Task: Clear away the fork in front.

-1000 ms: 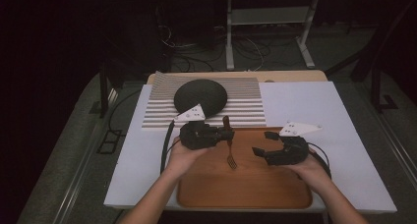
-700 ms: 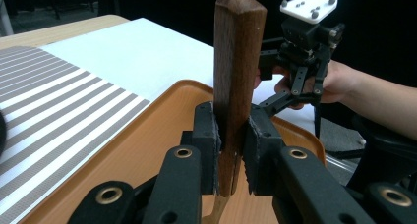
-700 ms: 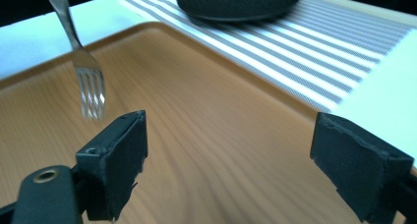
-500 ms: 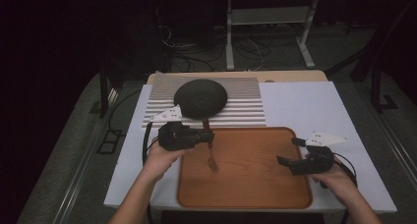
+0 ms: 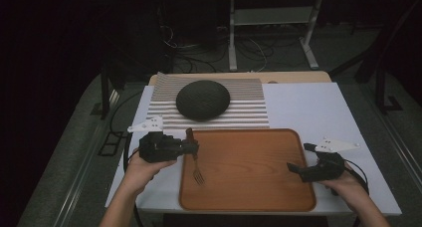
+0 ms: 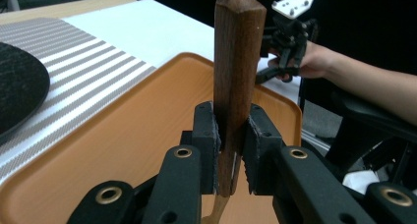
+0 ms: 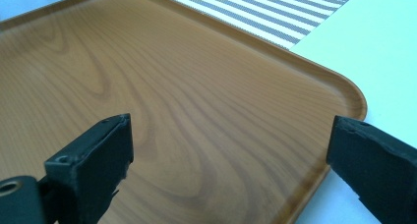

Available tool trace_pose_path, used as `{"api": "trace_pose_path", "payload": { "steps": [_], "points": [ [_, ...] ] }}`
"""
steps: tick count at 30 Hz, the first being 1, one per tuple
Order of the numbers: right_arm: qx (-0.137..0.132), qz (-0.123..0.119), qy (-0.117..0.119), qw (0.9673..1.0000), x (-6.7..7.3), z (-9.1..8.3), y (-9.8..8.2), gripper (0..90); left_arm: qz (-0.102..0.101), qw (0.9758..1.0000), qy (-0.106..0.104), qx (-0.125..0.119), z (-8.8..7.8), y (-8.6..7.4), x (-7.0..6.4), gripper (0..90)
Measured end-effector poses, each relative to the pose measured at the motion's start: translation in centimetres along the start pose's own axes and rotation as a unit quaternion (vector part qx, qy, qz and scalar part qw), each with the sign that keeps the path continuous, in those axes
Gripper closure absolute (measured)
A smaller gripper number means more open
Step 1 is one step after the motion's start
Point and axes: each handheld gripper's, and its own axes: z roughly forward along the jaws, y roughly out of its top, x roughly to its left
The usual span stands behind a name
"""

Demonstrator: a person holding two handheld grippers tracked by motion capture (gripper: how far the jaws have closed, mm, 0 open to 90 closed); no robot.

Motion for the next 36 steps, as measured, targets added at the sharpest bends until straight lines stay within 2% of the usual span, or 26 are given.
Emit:
{"api": "trace_pose_path", "payload": {
  "steps": [7,11,19,26,32,36],
  "points": [
    [-0.001,0.0,-0.003,1.0,0.0,0.0,0.1,3.8,-0.005,0.9998,0.0,0.018,0.4,-0.8,0.3,77.4],
    [-0.001,-0.001,-0.004,1.0,-0.1,0.0,0.1,4.5,-0.004,0.9999,-0.001,0.015,0.7,-0.9,0.5,77.3],
    [0.0,-0.001,-0.004,1.0,-0.1,0.2,0.1,4.9,0.001,0.9996,0.025,0.017,1.1,-1.1,1.8,77.3],
    [0.004,-0.004,-0.004,1.0,0.0,0.3,0.1,5.0,-0.01,0.9989,0.043,0.018,2.0,-1.3,3.5,74.4],
    [0.003,-0.003,-0.005,1.0,0.0,0.3,0.1,5.2,-0.015,0.9978,0.06,0.021,2.8,-1.7,4.4,71.2],
    [0.007,-0.005,-0.005,0.9999,0.0,0.4,0.0,5.2,-0.021,0.9967,0.064,0.045,3.6,-2.4,4.8,68.2]
  ]
}}
